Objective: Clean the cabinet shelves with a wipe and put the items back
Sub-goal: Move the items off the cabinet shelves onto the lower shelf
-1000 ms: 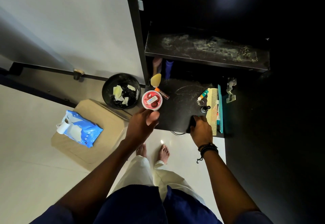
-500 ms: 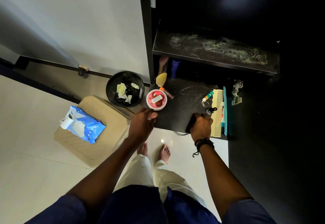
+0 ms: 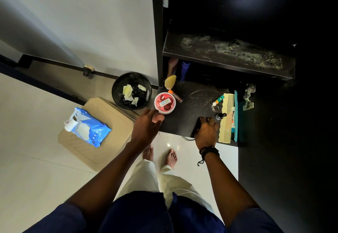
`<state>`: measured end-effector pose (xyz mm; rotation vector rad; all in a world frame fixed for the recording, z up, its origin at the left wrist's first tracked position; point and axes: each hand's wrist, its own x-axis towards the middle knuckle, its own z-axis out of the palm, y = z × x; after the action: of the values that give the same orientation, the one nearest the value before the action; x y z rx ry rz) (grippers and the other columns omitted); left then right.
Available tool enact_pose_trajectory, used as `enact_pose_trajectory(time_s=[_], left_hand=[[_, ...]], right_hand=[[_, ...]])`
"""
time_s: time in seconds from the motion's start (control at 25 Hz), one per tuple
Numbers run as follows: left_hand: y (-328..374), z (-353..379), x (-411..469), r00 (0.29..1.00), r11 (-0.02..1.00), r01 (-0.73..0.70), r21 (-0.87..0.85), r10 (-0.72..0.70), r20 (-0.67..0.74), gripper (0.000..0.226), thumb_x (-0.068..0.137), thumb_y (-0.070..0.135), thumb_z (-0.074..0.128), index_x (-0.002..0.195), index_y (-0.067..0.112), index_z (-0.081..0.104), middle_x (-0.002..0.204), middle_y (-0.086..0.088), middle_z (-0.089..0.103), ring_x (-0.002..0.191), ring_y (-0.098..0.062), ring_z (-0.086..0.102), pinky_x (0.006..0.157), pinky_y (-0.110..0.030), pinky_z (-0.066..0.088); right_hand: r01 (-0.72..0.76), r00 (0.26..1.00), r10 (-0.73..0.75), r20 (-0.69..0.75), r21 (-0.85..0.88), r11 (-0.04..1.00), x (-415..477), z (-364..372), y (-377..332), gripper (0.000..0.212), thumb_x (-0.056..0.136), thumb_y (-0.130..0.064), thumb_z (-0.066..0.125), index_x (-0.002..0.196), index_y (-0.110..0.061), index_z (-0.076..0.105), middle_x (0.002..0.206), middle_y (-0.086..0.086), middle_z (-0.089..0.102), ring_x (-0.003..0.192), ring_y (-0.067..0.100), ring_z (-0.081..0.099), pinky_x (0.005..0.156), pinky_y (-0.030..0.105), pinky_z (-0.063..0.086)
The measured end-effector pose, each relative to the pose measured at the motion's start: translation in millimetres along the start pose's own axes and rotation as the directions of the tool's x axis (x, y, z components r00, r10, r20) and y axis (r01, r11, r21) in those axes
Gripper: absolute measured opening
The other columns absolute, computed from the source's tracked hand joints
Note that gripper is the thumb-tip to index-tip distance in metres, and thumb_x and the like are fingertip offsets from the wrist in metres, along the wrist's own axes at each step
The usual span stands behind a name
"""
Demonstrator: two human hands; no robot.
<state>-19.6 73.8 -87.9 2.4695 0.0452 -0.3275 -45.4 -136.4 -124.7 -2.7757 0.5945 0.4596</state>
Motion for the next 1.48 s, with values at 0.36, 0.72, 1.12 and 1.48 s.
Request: enact_pose_trajectory(time_s=[0.36, 0.72, 1.12, 1.48], left_hand=[[-4.7, -2.0, -1.8, 0.997, 0.995, -0.075, 0.058, 0.076, -0.023, 0.049, 0.08, 0.025, 0.075, 0.125, 0.016, 0.058, 0.122, -0.007, 0.06, 0.103, -0.024, 0.059, 0.079, -0.035, 0.053], [-13.6, -9.3, -3.6, 0.979, 0.977, -0.2, 0.073, 0.196, 0.06, 0.07, 0.07, 0.011, 0.081, 0.133, 0.012, 0.05, 0.127, -0.011, 0.055, 0.112, -0.027, 0.054, 0.086, -0.032, 0.05], [57.7, 11.5, 2.5, 0.927, 0.929, -0.367, 0.049, 0.362, 0.096, 0.078, 0.071, 0.001, 0.075, 0.14, 0.013, 0.041, 0.141, -0.009, 0.042, 0.13, -0.028, 0.037, 0.105, -0.039, 0.038], [56.1, 4.3, 12.2, 0.936, 0.945, -0.326, 0.02, 0.32, 0.146, 0.063, 0.083, 0.01, 0.069, 0.14, 0.014, 0.042, 0.144, -0.007, 0.043, 0.131, -0.026, 0.04, 0.105, -0.032, 0.035]], right_hand=[[0.231, 0.961, -0.27, 0.056, 0.369, 0.9, -2.5, 7.2, -46.1, 0.039, 0.086, -0.012, 0.065, 0.124, -0.009, 0.057, 0.125, 0.012, 0.056, 0.116, 0.026, 0.053, 0.099, 0.034, 0.046], [0.291, 0.941, -0.334, 0.056, 0.373, 0.881, -1.0, 26.4, -69.5, 0.037, 0.083, -0.013, 0.067, 0.119, -0.006, 0.057, 0.123, 0.015, 0.054, 0.118, 0.029, 0.05, 0.099, 0.035, 0.042], [-0.045, 0.943, 0.12, -0.309, 0.238, 0.97, 20.5, -45.9, 26.5, 0.043, 0.087, -0.018, 0.064, 0.128, -0.009, 0.053, 0.137, 0.021, 0.042, 0.121, 0.037, 0.042, 0.1, 0.046, 0.044], [-0.003, 0.995, 0.017, -0.094, 0.146, 0.989, 47.9, -50.0, 31.9, 0.023, 0.09, -0.017, 0.062, 0.112, -0.008, 0.064, 0.113, 0.015, 0.067, 0.104, 0.031, 0.063, 0.085, 0.034, 0.051]])
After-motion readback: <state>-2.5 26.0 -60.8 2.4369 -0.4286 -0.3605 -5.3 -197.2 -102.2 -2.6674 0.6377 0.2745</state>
